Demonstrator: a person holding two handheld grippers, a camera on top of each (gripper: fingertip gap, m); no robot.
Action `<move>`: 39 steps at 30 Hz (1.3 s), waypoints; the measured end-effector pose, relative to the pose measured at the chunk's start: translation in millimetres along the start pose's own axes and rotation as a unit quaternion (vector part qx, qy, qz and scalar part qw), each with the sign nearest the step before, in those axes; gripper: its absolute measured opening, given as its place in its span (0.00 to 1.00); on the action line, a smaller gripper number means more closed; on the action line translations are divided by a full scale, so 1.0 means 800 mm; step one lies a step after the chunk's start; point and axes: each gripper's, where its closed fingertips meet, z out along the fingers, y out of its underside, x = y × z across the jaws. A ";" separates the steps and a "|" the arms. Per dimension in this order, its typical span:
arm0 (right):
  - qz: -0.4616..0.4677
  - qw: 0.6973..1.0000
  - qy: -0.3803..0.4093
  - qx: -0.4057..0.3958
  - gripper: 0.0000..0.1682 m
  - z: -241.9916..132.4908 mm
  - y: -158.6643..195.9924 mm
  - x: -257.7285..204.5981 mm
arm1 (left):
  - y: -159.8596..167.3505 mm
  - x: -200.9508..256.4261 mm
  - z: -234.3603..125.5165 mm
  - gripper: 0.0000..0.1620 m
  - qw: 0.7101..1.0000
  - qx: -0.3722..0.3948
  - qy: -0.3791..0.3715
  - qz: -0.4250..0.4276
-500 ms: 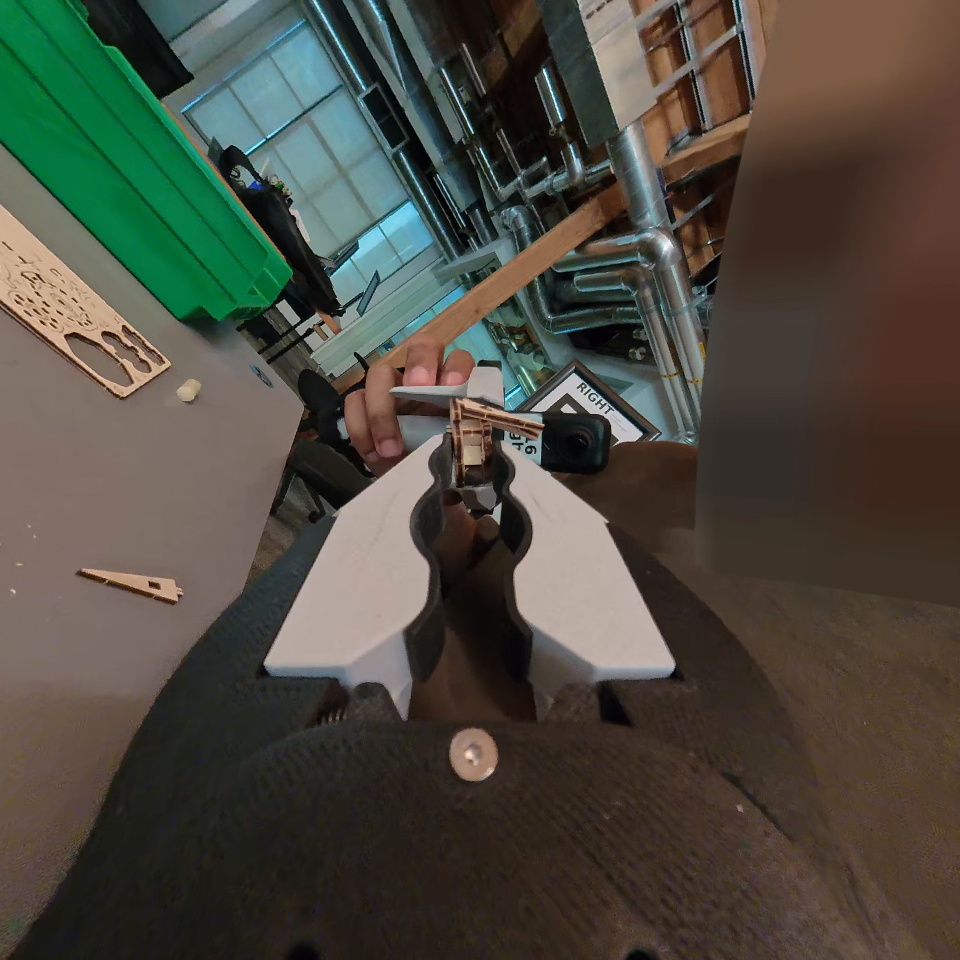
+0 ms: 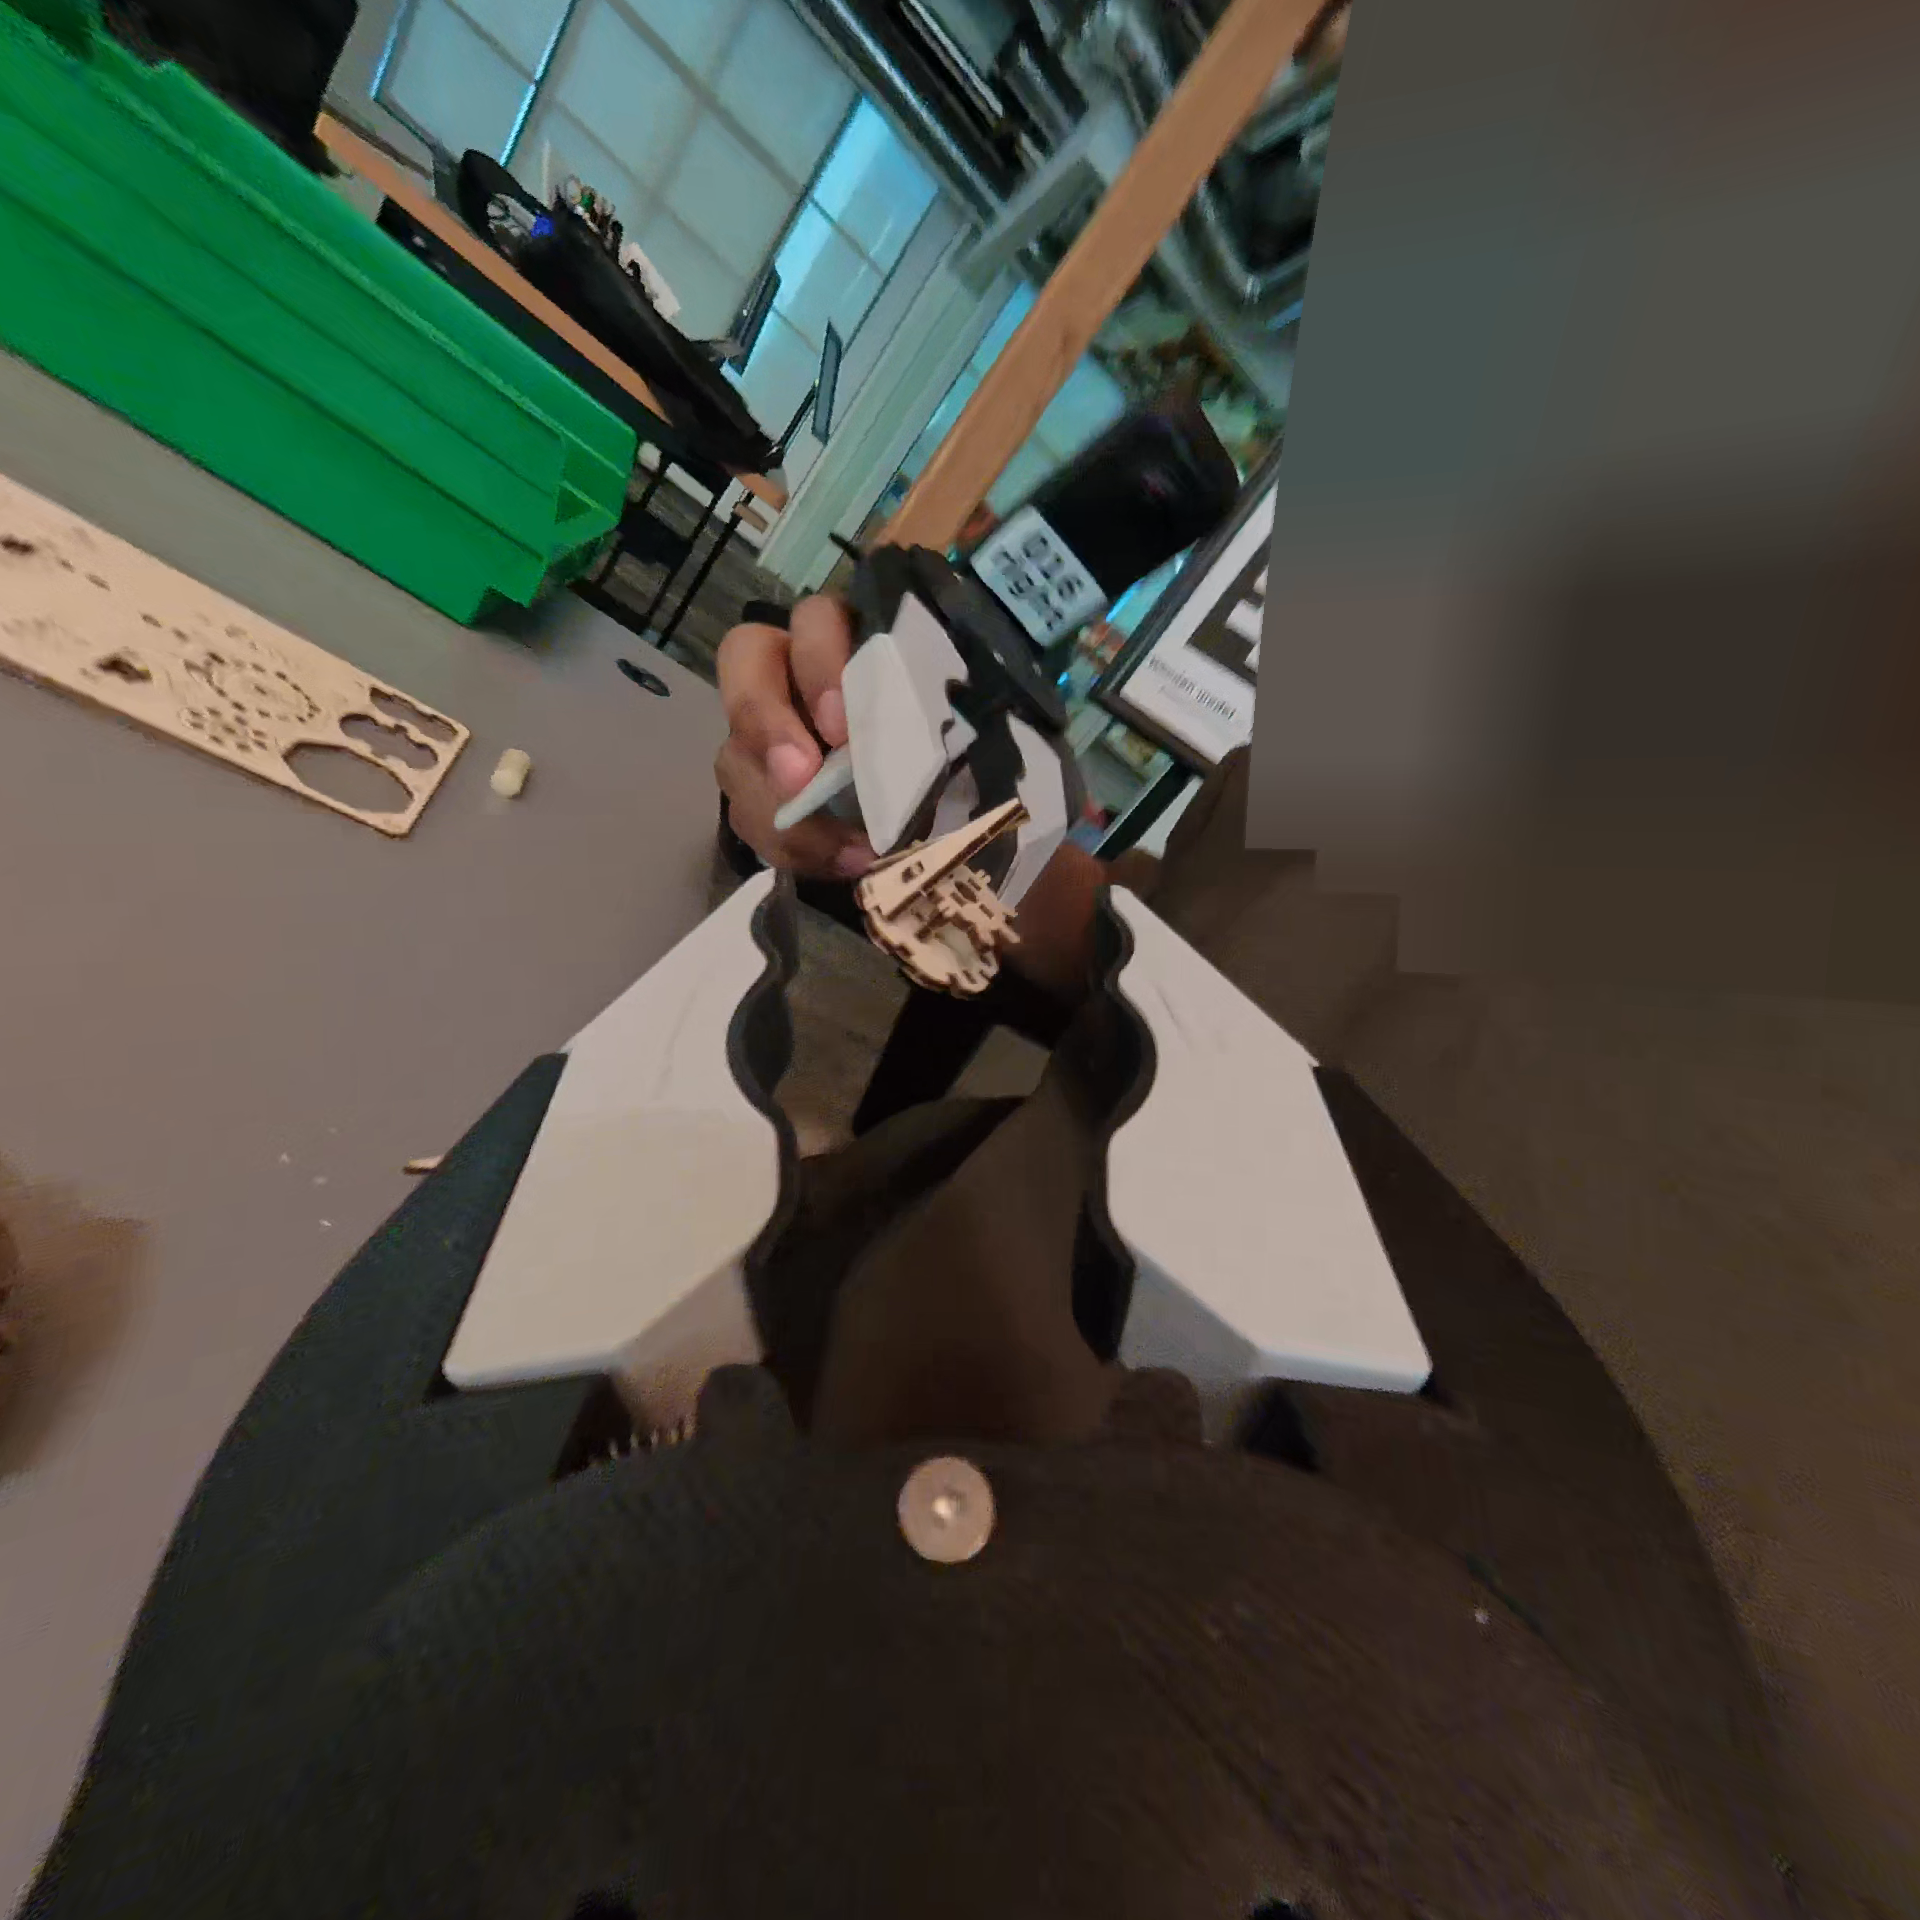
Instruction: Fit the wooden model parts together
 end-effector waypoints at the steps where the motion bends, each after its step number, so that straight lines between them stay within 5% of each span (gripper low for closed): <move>1: 0.034 0.999 -0.022 0.010 0.12 -0.001 -0.002 -0.003 | 0.003 0.002 0.001 0.33 0.999 -0.012 -0.008 0.031; 9: 0.190 0.974 -0.118 0.036 0.11 -0.007 -0.002 -0.014 | 0.021 0.012 0.009 0.19 0.988 -0.051 -0.029 0.144; 22: 0.172 0.982 -0.074 0.022 0.18 -0.003 0.004 -0.001 | 0.016 0.003 0.005 0.16 0.981 -0.048 -0.060 0.177; 39: 0.082 0.995 -0.035 -0.034 0.03 0.012 0.024 -0.004 | 0.042 -0.015 0.012 0.16 0.965 -0.119 -0.107 0.209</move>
